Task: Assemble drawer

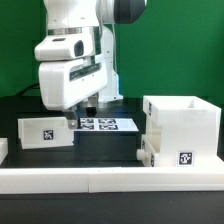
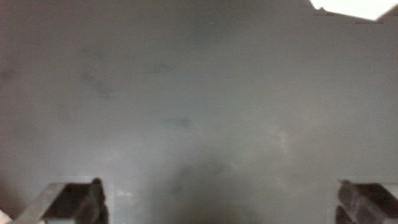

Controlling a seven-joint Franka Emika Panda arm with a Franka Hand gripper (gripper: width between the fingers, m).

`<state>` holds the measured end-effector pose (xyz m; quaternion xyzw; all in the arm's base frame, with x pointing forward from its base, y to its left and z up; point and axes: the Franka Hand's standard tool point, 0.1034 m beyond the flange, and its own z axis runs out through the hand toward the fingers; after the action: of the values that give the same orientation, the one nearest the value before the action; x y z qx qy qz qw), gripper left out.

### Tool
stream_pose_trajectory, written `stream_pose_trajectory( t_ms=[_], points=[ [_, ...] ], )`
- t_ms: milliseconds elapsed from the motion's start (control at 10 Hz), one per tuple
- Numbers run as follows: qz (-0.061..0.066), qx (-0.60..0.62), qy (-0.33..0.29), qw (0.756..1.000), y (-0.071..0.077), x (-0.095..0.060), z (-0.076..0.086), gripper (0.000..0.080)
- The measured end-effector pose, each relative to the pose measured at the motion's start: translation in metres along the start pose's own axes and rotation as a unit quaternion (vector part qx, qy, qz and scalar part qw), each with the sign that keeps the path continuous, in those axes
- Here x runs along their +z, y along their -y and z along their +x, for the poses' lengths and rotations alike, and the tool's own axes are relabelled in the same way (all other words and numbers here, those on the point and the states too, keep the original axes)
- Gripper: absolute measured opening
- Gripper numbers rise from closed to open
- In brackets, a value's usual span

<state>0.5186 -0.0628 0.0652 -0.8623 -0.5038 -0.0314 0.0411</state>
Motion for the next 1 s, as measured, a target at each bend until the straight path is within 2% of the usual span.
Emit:
stream_pose_trajectory(
  t_ms=[100,200,600,1000],
  points=[
    [-0.02,0.072,-0.011,0.997,0.004,-0.002,-0.007,0.0649],
    [-0.022,0.122,-0.009,0.992,0.013,-0.002,-0.013,0.0649],
    [-0.018,0.237,-0.011,0.971,0.024,-0.005,-0.035,0.0649],
    [-0.016,0.33,-0.013,0.944,0.024,-0.003,-0.032,0.0649]
  ],
)
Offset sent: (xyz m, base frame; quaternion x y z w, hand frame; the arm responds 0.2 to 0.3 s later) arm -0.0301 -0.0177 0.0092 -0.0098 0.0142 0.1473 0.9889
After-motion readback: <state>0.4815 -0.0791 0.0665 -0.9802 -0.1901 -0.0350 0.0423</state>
